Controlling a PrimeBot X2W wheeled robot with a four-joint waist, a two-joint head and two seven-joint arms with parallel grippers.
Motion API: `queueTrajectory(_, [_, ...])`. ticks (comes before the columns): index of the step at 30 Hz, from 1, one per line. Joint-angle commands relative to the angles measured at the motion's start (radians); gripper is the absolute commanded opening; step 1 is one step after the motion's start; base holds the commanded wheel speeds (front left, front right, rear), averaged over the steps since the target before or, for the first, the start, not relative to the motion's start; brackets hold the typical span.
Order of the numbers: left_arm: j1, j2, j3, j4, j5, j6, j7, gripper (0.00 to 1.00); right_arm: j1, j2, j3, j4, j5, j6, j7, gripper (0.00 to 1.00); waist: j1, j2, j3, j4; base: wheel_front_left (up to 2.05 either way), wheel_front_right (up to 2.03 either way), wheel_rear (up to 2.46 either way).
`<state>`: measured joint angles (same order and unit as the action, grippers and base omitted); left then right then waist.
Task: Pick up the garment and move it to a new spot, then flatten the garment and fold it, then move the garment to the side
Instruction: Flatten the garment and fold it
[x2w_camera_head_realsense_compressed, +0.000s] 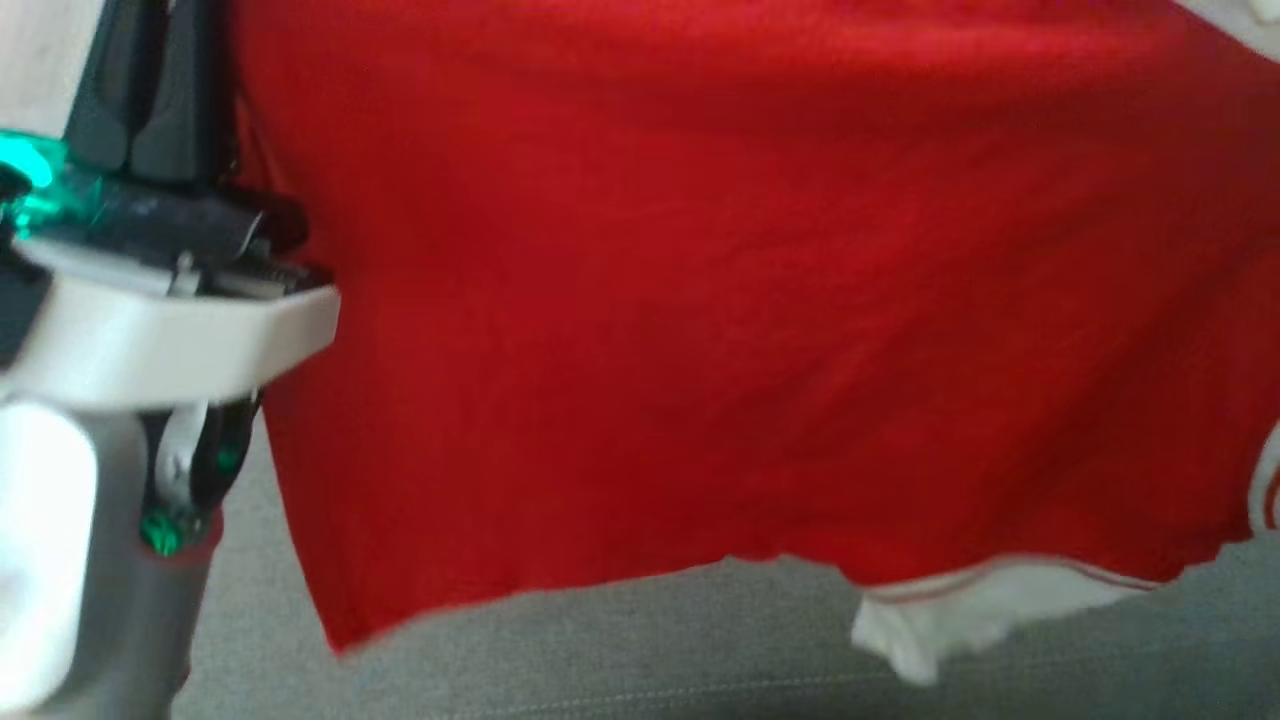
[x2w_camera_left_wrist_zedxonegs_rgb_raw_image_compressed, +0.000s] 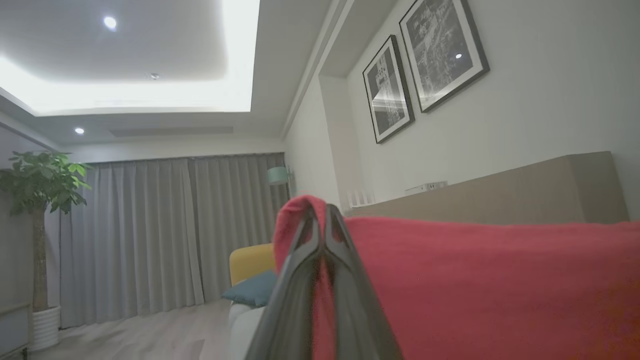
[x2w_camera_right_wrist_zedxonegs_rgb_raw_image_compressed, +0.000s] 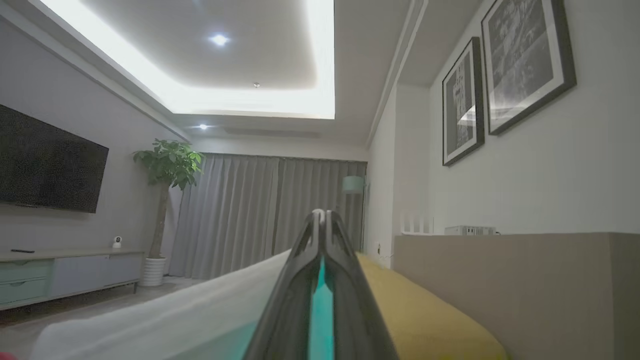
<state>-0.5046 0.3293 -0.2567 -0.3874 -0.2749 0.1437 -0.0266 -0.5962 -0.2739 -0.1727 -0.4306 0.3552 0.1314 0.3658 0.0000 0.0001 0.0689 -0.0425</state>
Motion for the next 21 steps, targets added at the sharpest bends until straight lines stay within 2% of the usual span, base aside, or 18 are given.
queueTrajectory(1, [-0.076,0.018,0.032,0.008,-0.012,-0.008,0.007,0.0,-0.057,-0.014,0.026,0.012,0.018,-0.001,0.005,0.0,0.0,-0.0001,0.015,-0.001,0.0,0.0,0.0])
queueTrajectory(6, [-0.202,-0.022,0.025,0.196,-0.054,-0.044,-0.04,0.0,-0.179,-0.023,0.074,0.206,0.067,-0.001,-0.032,0.0,0.0,-0.0001,0.059,0.002,0.0,0.0,0.0])
queueTrajectory(10, [-0.354,-0.059,0.023,0.435,-0.068,-0.079,-0.117,0.0,-0.344,-0.017,0.143,0.424,0.084,-0.001,-0.108,0.0,0.0,-0.0001,0.086,0.004,0.0,0.0,0.0])
queueTrajectory(15, [-0.571,-0.085,0.03,0.753,-0.055,-0.119,-0.211,0.0,-0.576,0.024,0.246,0.721,0.115,-0.001,-0.252,0.0,0.0,-0.0001,0.116,-0.002,0.0,0.0,0.0])
queueTrajectory(21, [-0.738,-0.102,0.042,0.999,-0.014,-0.145,-0.234,0.0,-0.751,0.07,0.385,1.01,0.135,-0.001,-0.433,0.0,0.0,-0.0001,0.189,-0.022,0.0,0.0,0.0])
